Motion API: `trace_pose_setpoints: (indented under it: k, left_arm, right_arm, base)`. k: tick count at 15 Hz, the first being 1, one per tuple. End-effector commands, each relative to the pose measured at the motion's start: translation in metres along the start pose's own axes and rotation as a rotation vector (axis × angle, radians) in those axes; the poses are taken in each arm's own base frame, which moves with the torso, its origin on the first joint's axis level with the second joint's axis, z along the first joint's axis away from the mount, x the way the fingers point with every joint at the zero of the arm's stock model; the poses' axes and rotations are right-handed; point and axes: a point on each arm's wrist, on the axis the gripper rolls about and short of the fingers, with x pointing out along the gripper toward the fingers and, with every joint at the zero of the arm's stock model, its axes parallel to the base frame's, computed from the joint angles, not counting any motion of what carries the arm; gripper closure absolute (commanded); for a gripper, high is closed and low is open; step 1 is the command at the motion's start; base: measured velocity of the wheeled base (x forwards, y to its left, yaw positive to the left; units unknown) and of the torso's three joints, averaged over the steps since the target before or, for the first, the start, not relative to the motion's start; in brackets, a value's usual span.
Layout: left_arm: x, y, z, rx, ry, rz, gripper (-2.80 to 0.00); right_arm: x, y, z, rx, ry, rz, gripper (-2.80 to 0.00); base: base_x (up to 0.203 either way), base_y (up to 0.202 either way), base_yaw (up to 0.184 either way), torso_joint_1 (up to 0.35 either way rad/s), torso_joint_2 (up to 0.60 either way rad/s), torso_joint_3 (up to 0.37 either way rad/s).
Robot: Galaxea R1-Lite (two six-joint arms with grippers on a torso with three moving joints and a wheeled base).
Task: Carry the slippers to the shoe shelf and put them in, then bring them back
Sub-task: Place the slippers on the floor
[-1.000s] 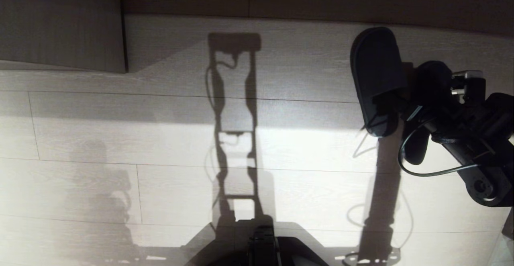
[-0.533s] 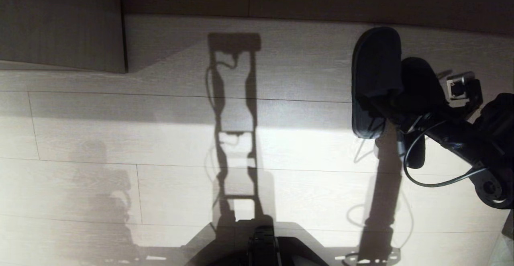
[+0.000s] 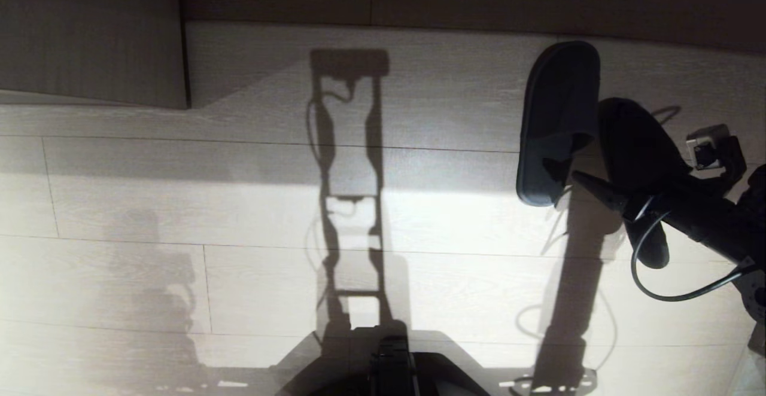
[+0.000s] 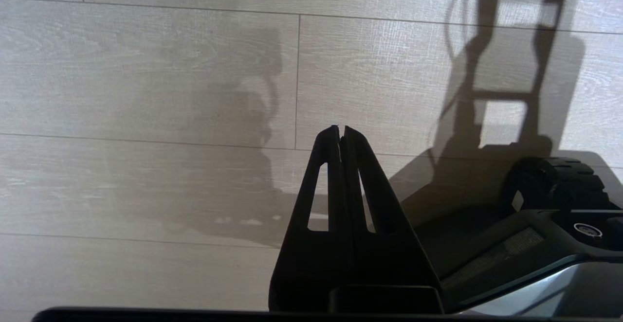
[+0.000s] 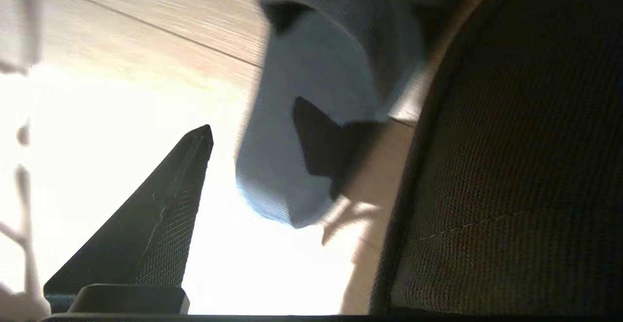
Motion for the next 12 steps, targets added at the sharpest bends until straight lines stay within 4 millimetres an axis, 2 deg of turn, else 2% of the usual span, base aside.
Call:
trace_pose_setpoints:
  k: [1, 4, 6, 11, 12]
  left_arm:
    - [0.0, 0.0, 0.0, 0.0, 0.0, 0.001, 0.0]
    - [0.0, 0.0, 0.0, 0.0, 0.0, 0.001, 0.0]
    - [0.0, 0.0, 0.0, 0.0, 0.0, 0.001, 0.0]
    - [0.0, 0.0, 0.0, 0.0, 0.0, 0.001, 0.0]
    - [0.0, 0.0, 0.0, 0.0, 0.0, 0.001, 0.0]
  right_arm:
    - [-0.002, 0.0, -0.002, -0.005, 0.004, -0.03, -2.8]
    - [-0.002, 0.001, -0.019, -0.009, 0.052, -0.054, -2.8]
    - [0.006, -0.004, -0.023, -0.002, 0.039, -0.111, -2.8]
    - [0.03, -0.011, -0.014, 0.005, -0.049, -0.23, -2.8]
    - [0.033, -0.013, -0.006, 0.015, -0.074, -0.266, -2.8]
  base:
    - [0.0, 0.0, 0.0, 0.0, 0.0, 0.0]
    - [0.0, 0.0, 0.0, 0.0, 0.0, 0.0]
    - [0.0, 0.0, 0.0, 0.0, 0.0, 0.0]
    - [0.0, 0.0, 0.0, 0.0, 0.0, 0.0]
    - [0.0, 0.0, 0.0, 0.0, 0.0, 0.0]
